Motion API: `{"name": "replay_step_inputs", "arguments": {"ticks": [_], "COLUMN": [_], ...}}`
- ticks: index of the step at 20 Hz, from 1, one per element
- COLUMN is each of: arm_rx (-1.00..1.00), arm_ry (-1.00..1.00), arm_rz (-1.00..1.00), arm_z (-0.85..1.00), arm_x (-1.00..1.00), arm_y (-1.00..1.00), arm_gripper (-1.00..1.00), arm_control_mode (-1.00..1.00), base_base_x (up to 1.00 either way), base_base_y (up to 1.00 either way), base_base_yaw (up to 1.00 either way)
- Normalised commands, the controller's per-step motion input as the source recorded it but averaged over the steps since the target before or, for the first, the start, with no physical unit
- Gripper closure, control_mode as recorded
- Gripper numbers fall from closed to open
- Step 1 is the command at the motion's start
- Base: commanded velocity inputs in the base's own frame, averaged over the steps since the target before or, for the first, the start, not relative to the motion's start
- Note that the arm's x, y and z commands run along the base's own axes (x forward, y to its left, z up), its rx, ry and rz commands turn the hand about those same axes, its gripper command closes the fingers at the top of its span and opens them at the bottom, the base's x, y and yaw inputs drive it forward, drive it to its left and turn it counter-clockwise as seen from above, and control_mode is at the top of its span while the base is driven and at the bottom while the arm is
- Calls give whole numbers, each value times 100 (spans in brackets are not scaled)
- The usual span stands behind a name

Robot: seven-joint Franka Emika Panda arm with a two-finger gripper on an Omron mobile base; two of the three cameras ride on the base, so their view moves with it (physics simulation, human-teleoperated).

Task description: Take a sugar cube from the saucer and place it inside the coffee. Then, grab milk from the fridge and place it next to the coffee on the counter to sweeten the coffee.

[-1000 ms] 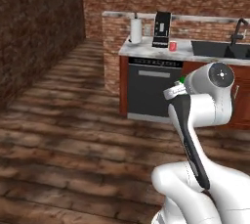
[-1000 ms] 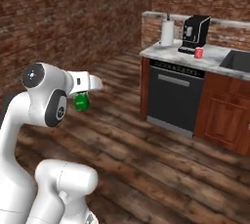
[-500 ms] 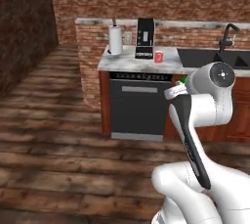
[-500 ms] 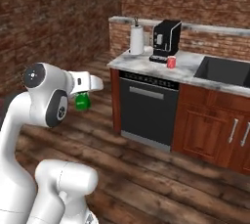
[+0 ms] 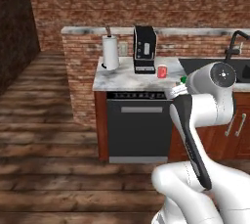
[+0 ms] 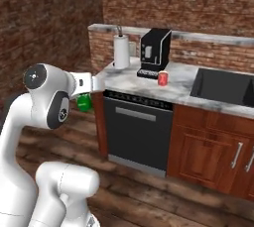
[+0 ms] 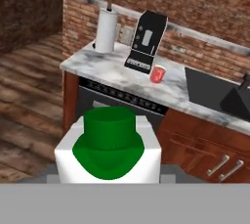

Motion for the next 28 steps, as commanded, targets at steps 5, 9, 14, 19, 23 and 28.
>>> {"name": "replay_step_inputs", "arguments": {"ticks": [5, 9, 14, 19, 23, 28], "arm_rx": [0, 0, 0, 0, 0, 0], "arm_ry": [0, 0, 0, 0, 0, 0], "arm_rz": [0, 0, 0, 0, 0, 0], "arm_z": [0, 0, 0, 0, 0, 0], "arm_x": [0, 0, 0, 0, 0, 0], "arm_y": [0, 0, 0, 0, 0, 0], "arm_gripper": [100, 100, 100, 100, 100, 100], "arm_control_mode": [100, 100, 100, 100, 100, 100], "base_base_x": [100, 100, 93, 57, 32, 34], "base_base_y": [28, 18, 16, 18, 21, 22], "base_base_yaw": [-22, -22, -22, -19, -16, -13]}}
